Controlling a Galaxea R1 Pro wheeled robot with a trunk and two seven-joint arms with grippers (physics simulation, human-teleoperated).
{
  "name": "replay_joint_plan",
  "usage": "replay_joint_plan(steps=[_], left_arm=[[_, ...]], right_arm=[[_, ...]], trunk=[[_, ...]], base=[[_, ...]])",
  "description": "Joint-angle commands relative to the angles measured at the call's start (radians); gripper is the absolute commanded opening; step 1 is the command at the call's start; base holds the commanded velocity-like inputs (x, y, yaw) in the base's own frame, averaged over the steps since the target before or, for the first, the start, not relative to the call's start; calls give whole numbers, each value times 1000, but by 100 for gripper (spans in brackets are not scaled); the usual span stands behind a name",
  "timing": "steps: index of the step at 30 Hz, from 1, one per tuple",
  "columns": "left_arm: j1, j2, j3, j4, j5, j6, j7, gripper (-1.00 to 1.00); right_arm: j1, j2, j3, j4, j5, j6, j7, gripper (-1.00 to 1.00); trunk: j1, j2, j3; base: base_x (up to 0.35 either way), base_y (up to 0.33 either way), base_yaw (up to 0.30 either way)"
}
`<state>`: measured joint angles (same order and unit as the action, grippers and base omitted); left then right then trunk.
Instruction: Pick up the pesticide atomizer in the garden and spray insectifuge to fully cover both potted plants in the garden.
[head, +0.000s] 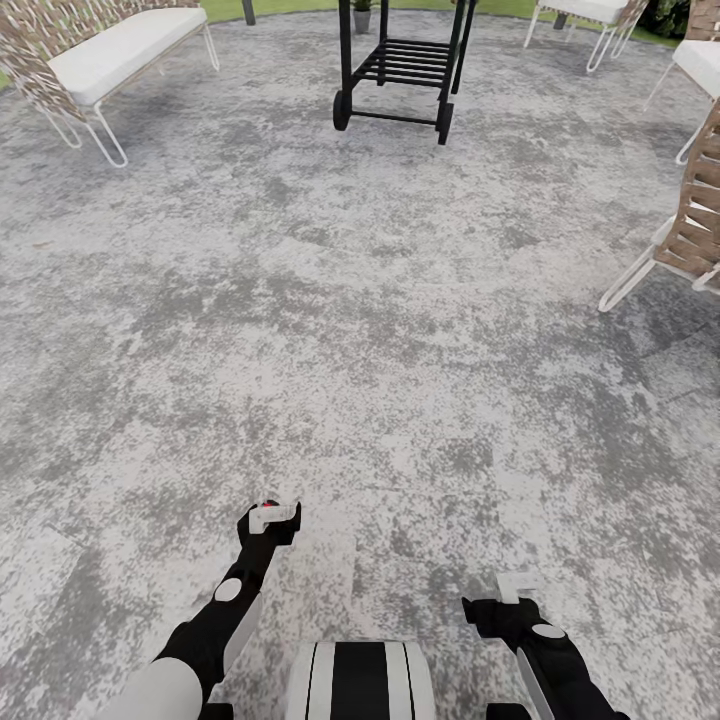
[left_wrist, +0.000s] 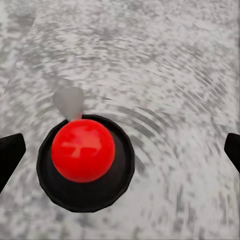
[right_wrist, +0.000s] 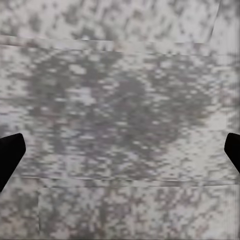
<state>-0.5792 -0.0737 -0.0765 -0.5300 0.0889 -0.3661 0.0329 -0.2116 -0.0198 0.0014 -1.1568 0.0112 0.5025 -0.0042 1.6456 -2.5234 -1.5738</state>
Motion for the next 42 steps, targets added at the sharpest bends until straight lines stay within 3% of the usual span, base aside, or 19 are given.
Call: replay_joint_plan(steps=[1, 42], left_arm=[[-1, 0, -6, 1, 9, -4, 3, 100], [-1, 2, -3, -4, 9, -4, 4, 100]], right_arm=[[0, 0, 0, -1, 1, 5, 0, 100], [0, 0, 0, 0, 1, 5, 0, 100]], trunk=[[0, 0, -1], [0, 0, -3]], base=[[0, -11, 0], [-10, 0, 23]])
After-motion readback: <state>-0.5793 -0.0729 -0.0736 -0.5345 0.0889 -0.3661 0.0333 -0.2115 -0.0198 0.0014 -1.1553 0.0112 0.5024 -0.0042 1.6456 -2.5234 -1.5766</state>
